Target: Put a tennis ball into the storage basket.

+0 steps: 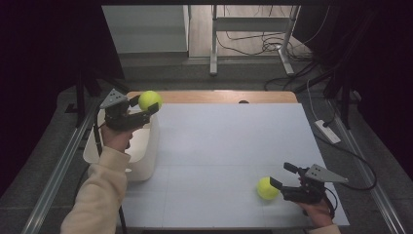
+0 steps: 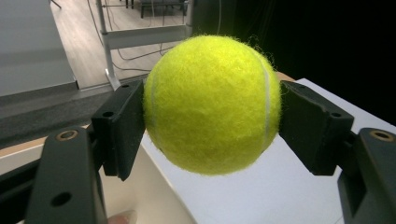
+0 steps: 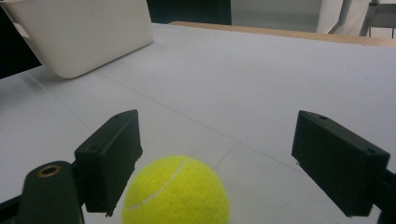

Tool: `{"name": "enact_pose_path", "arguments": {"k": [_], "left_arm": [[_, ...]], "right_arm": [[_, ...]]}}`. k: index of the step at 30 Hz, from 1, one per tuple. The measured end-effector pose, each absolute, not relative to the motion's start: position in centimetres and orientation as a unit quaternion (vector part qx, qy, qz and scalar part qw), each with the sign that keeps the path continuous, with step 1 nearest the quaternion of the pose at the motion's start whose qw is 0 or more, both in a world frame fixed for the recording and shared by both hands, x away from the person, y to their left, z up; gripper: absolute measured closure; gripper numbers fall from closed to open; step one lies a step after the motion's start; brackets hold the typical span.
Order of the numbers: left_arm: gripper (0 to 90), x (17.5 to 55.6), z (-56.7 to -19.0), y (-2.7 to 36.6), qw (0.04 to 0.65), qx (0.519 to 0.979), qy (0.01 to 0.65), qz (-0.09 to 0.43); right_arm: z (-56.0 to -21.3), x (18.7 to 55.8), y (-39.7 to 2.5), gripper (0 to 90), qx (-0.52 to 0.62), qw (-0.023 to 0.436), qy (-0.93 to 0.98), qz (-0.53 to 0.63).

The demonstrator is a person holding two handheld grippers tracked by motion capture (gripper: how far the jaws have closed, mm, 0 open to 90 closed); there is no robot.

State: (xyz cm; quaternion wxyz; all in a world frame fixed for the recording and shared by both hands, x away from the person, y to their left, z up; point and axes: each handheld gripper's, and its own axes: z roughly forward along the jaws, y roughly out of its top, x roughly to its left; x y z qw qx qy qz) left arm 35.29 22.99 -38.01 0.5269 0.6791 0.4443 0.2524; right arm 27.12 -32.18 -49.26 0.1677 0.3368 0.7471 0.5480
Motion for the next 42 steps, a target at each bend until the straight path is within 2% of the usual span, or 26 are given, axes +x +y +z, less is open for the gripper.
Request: {"name": "enact_pose_path", "arguments": {"k": [42], "left_arm": [[27.3, 36.0, -38.7, 27.2, 0.491, 0.658, 0.498, 0.278]], "right_arm": [[-49.3, 27.1, -32.3, 15.9, 0.339, 0.170, 0.746, 0.547]]}}
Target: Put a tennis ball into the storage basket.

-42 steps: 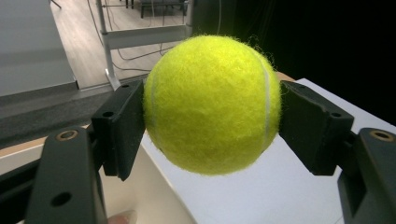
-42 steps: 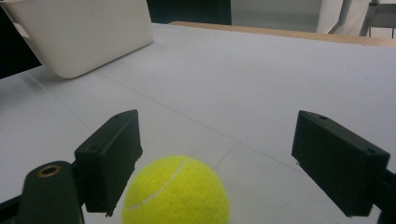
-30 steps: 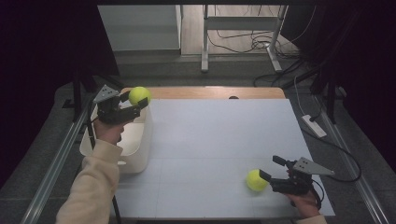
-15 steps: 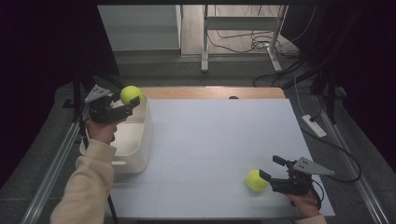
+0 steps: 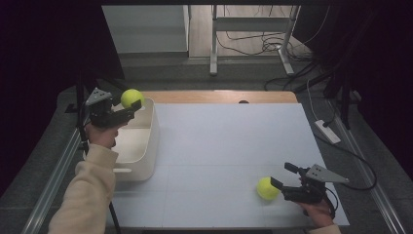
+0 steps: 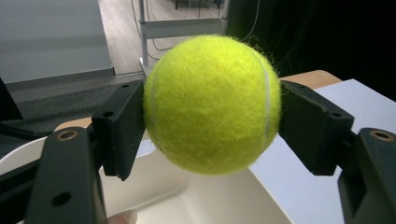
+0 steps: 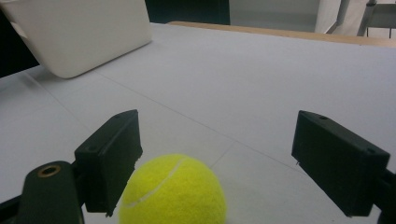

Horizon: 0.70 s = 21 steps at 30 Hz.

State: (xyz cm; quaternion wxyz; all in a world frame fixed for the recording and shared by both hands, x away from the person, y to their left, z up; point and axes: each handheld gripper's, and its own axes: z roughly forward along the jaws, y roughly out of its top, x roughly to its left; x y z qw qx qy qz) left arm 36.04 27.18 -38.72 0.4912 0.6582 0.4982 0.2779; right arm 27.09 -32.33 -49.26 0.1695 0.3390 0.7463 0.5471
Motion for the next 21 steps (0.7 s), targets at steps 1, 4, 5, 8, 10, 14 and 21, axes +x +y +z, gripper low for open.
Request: {"name": "enact_pose_path", "arguments": {"k": [1, 4, 5, 8, 10, 14, 21], "left_arm": [[27.3, 36.0, -38.7, 27.2, 0.491, 0.658, 0.498, 0.278], [27.3, 36.2, -38.8, 27.4, 0.486, 0.656, 0.505, 0.279], [27.3, 36.3, -38.9, 27.5, 0.485, 0.656, 0.507, 0.278], [27.3, 36.4, -39.0, 27.7, 0.484, 0.653, 0.512, 0.277], [27.3, 36.5, -39.0, 27.9, 0.482, 0.653, 0.514, 0.277], [27.3, 36.7, -39.0, 28.2, 0.477, 0.652, 0.519, 0.279], [27.3, 37.0, -39.2, 28.6, 0.468, 0.650, 0.528, 0.281]], "right_arm": [[-49.3, 27.1, -32.3, 15.9, 0.339, 0.170, 0.746, 0.547], [-49.3, 27.1, -32.4, 15.9, 0.339, 0.169, 0.746, 0.547], [-49.2, 27.1, -32.4, 15.9, 0.339, 0.170, 0.746, 0.547], [-49.3, 27.1, -32.4, 15.9, 0.339, 0.169, 0.746, 0.548], [-49.3, 27.1, -32.4, 15.9, 0.339, 0.169, 0.746, 0.547], [-49.3, 27.1, -32.4, 15.9, 0.340, 0.169, 0.746, 0.547], [-49.3, 27.1, -32.4, 15.9, 0.340, 0.169, 0.746, 0.548]]}}
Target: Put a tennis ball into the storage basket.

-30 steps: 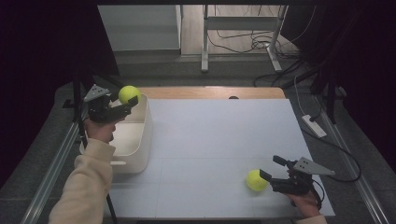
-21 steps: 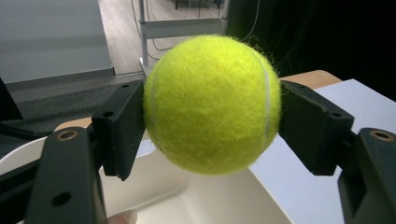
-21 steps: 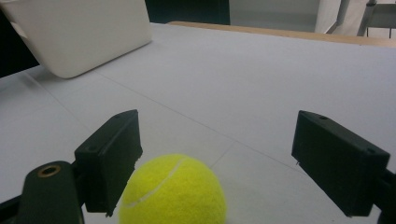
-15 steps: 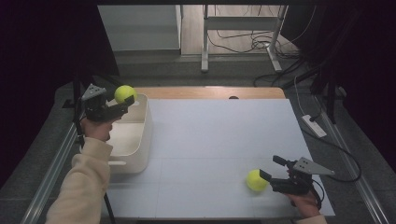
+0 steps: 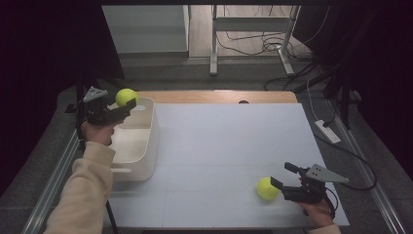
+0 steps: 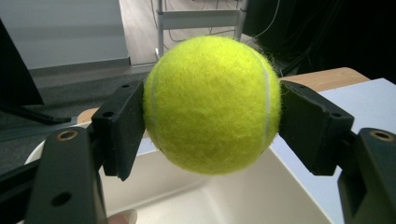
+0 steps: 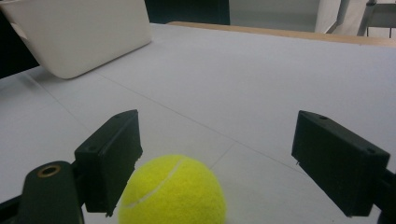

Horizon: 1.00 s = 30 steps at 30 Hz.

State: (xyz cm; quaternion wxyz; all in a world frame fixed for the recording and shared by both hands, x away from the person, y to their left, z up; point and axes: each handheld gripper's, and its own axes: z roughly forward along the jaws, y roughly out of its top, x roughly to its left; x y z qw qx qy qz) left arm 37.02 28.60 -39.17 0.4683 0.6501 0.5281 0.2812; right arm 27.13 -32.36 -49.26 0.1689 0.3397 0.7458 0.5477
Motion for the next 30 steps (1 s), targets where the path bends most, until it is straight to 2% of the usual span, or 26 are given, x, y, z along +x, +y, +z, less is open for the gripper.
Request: {"name": "enact_pose_path", "arguments": {"k": [30], "left_arm": [[27.2, 38.6, -41.1, 29.9, 0.407, 0.668, 0.566, 0.261]], "right_arm": [[-49.3, 27.2, -32.4, 15.9, 0.341, 0.168, 0.746, 0.547]]}}
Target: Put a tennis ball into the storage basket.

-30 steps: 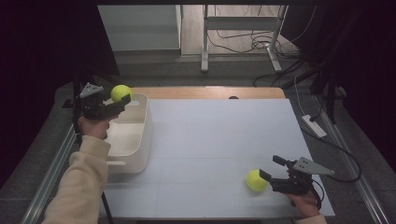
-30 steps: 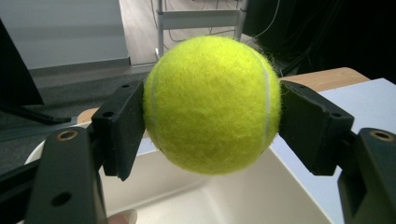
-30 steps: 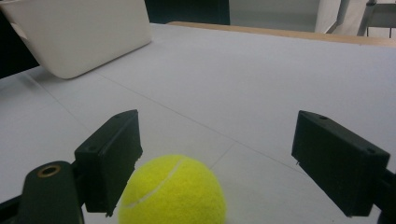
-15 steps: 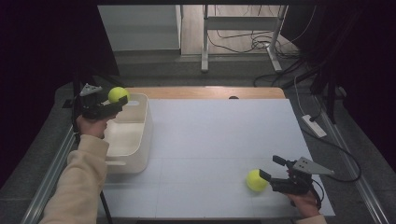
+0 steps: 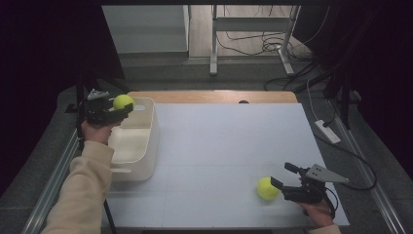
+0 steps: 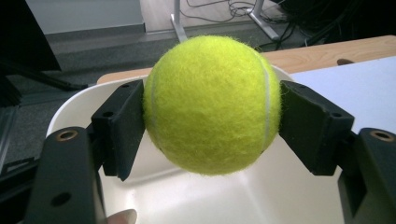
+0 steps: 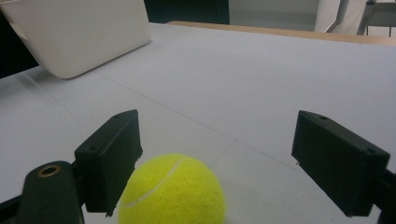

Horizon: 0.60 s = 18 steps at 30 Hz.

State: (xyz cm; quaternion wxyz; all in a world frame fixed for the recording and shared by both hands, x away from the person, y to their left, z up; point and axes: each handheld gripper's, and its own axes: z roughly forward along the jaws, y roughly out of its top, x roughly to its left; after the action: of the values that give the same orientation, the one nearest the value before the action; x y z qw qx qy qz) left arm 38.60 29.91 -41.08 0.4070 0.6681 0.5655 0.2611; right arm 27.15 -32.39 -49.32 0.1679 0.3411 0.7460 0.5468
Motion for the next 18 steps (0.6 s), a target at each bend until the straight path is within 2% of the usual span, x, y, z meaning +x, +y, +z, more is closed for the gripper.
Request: {"name": "enact_pose_path", "arguments": {"k": [14, 18], "left_arm": [[27.0, 38.48, -41.04, 30.21, 0.407, 0.665, 0.568, 0.265], [24.5, 38.42, -41.00, 30.43, 0.411, 0.653, 0.576, 0.271]], "right_arm": [[-49.31, 27.16, -32.39, 15.9, 0.341, 0.168, 0.746, 0.547], [-49.32, 27.18, -32.41, 15.9, 0.341, 0.169, 0.746, 0.546]]}}
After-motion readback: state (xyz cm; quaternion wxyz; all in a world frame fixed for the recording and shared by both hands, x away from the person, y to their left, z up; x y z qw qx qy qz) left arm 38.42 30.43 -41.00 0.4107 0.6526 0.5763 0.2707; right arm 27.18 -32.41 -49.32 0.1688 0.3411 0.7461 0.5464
